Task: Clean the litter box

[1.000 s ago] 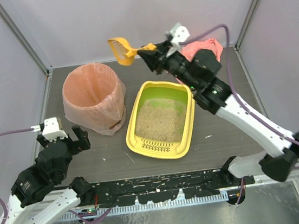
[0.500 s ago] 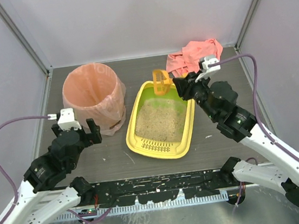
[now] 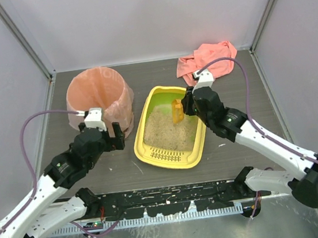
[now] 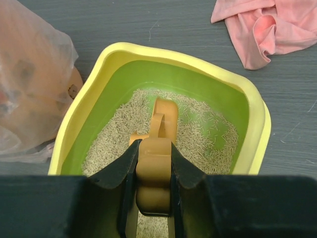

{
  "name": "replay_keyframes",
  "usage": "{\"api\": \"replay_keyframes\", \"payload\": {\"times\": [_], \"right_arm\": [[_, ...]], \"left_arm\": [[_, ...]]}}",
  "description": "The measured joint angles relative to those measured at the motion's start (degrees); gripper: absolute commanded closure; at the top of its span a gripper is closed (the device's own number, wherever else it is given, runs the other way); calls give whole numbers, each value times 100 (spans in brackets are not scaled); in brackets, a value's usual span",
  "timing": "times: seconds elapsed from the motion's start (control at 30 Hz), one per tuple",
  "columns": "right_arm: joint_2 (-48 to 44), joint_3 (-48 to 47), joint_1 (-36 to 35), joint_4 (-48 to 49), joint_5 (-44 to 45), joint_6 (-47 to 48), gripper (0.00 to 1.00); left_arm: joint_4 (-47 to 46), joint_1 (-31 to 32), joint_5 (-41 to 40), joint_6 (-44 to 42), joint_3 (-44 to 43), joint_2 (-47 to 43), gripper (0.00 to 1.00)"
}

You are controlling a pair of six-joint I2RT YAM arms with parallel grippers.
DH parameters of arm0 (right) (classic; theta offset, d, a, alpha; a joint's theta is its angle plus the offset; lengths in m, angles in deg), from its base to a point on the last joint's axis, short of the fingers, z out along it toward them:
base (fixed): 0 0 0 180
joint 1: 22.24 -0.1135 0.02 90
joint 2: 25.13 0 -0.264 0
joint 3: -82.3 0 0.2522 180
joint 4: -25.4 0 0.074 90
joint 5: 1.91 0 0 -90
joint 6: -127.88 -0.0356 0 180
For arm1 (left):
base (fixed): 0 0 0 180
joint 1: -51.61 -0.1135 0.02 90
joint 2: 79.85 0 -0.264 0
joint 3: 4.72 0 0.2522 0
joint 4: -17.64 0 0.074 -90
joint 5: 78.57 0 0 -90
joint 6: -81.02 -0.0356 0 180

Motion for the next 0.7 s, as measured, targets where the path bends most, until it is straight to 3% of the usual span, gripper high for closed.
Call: {"api": "replay_keyframes", "payload": {"times": [0.33, 0.7], "right_arm": [[1799, -385, 697, 988, -544, -55, 100], [2693, -1078, 1180, 1196, -2015, -310, 99]], "left_arm": [[-1231, 52, 881, -59, 70, 1532, 23], [-1952, 90, 1165, -175, 166, 2441, 41]]}}
